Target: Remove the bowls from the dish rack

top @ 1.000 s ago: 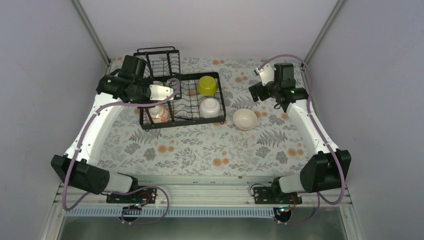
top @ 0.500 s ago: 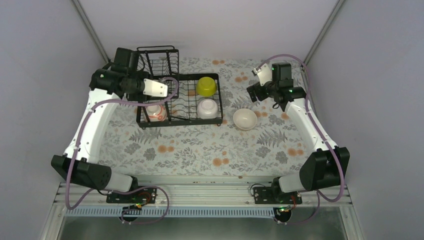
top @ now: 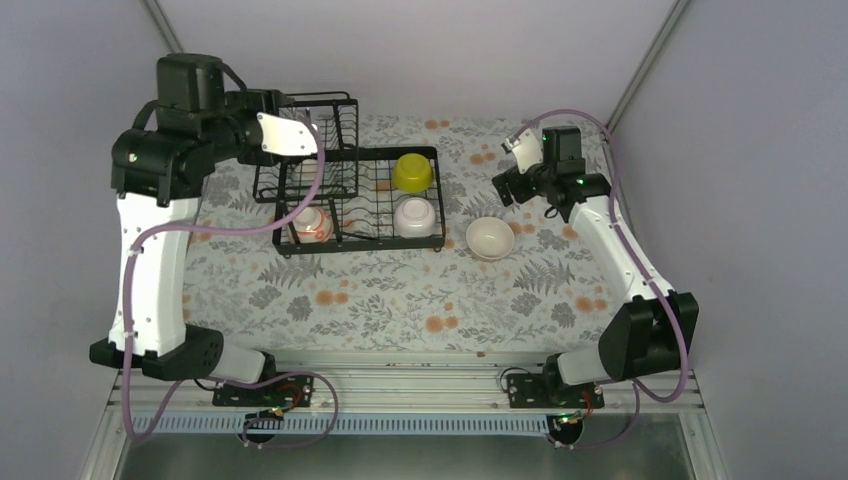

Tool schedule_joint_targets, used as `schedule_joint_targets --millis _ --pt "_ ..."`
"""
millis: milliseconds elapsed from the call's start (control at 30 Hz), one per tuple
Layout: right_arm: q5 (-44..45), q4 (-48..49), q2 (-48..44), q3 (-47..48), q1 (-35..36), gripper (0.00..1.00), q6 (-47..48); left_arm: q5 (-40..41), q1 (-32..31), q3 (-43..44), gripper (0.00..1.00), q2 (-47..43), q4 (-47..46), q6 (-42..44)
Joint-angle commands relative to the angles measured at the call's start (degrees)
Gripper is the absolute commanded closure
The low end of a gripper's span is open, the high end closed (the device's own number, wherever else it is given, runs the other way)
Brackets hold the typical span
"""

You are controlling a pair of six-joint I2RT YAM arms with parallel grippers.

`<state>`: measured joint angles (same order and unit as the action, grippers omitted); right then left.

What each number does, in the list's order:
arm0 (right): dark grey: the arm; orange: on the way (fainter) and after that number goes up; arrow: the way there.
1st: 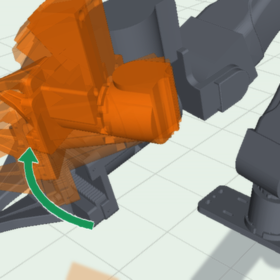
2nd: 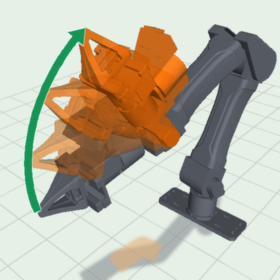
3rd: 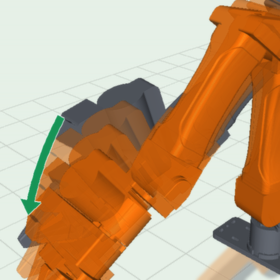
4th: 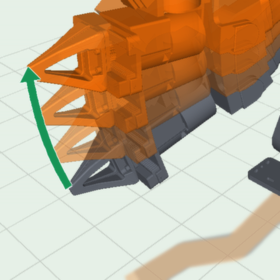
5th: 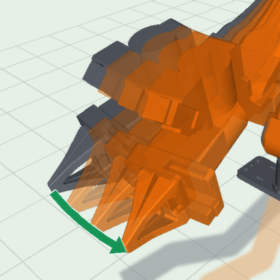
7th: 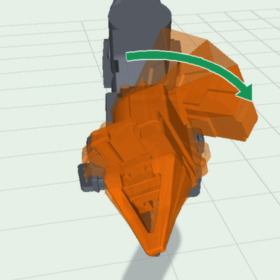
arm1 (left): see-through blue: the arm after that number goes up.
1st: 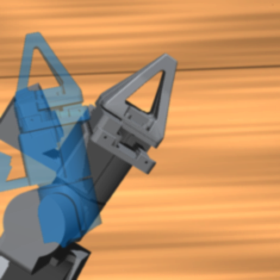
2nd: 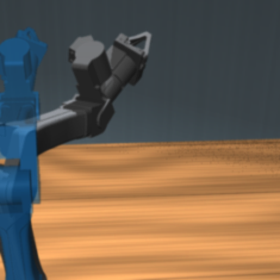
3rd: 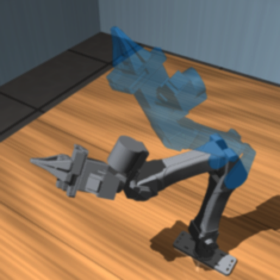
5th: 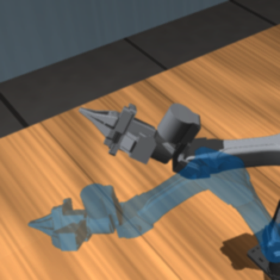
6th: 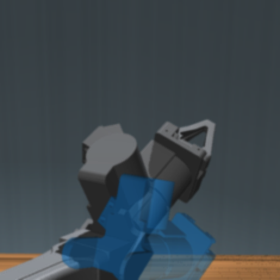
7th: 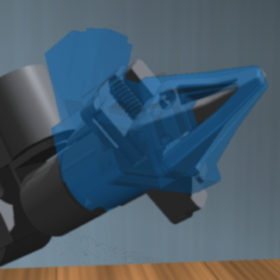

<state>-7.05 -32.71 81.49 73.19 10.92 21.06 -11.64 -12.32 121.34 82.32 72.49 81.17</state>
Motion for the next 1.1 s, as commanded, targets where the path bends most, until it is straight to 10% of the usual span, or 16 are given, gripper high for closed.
schedule_joint_targets --millis 0,233,533,1067 --pt "-1.99 -2.23 2.12 1.03 2.03 0.0 2.9 -4.87 0.26 0.92 0.41 -1.76 -7.12 -10.84" --pt "3.1 -6.18 9.49 6.1 11.24 0.0 6.05 -1.0 0.52 -22.85 0.08 -11.67 -39.25 -35.7" --pt "4.69 -6.39 21.18 17.11 17.96 0.02 5.09 -11.92 0.46 -31.06 0.09 -11.91 -49.01 -56.4" --pt "5.91 -7.32 41.9 37.99 19.48 0.02 3.14 -16.45 -1.16 -41.35 0.09 -12.7 -58.71 -60.64"
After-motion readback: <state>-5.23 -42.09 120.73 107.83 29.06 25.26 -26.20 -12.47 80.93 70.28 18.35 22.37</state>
